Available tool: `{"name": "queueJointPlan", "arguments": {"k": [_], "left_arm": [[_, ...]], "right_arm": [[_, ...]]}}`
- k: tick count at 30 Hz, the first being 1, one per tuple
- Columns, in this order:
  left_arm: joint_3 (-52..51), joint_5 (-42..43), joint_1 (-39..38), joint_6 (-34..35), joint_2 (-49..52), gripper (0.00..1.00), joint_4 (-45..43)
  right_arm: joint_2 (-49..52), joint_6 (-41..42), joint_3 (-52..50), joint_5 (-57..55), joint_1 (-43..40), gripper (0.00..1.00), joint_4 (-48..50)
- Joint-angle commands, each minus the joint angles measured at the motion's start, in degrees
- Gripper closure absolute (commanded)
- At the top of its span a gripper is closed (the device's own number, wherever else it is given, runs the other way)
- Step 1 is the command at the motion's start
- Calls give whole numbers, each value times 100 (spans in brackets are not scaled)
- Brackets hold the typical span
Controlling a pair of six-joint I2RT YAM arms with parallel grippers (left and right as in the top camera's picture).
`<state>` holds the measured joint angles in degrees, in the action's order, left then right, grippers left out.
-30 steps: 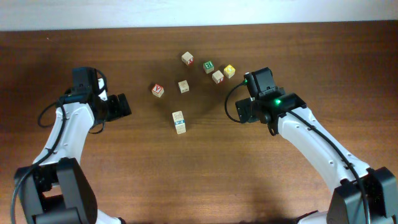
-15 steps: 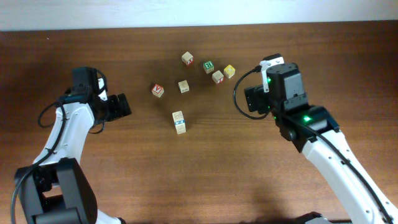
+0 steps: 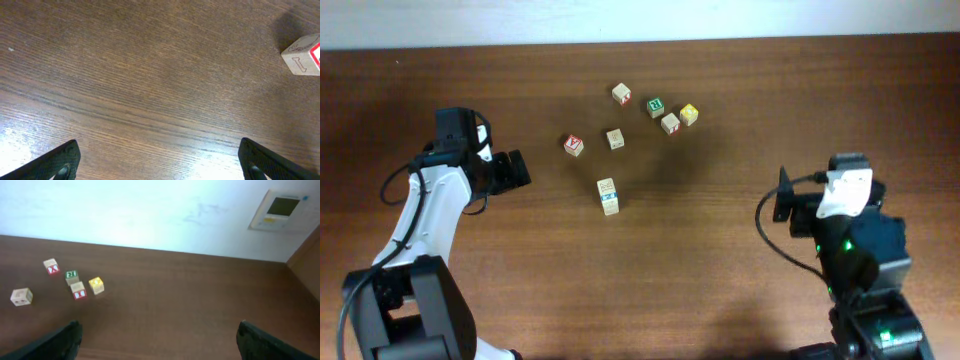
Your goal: Rotate 4 blocks
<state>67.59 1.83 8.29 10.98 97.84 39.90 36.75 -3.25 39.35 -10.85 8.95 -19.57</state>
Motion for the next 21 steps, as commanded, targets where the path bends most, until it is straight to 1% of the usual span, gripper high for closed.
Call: {"name": "queueJointPlan", "arguments": {"k": [1, 4, 5, 8, 10, 11, 16, 18, 20, 21], "left_arm": [[37, -35, 24, -33, -111, 1, 0], [37, -33, 24, -35, -111, 1, 0], [37, -35, 24, -33, -111, 1, 0], [37, -35, 24, -33, -111, 1, 2], [37, -35, 24, -35, -111, 1, 2], [37, -33, 24, -35, -111, 1, 2], [37, -35, 24, -33, -111, 1, 0], [37, -35, 24, -33, -111, 1, 2], [37, -35, 24, -33, -111, 1, 2], [37, -35, 24, -35, -111, 1, 2]], "right_arm": [[-623, 4, -590, 13, -46, 1, 275], [-1646, 26, -1285, 275, -420, 1, 321], [-2081, 26, -1617, 275, -426, 1, 474], [-2761, 31, -2229, 321, -411, 1, 748], [-3241, 31, -2507, 546, -411, 1, 918], [-3467, 26, -2736, 570, -411, 1, 1172], [-3657, 26, -3447, 568, -380, 1, 2002], [-3657, 28, -3873, 573, -367, 1, 2684], [-3657, 24, -3904, 566, -367, 1, 2745], [-3657, 26, -3904, 549, -367, 1, 2601]]}}
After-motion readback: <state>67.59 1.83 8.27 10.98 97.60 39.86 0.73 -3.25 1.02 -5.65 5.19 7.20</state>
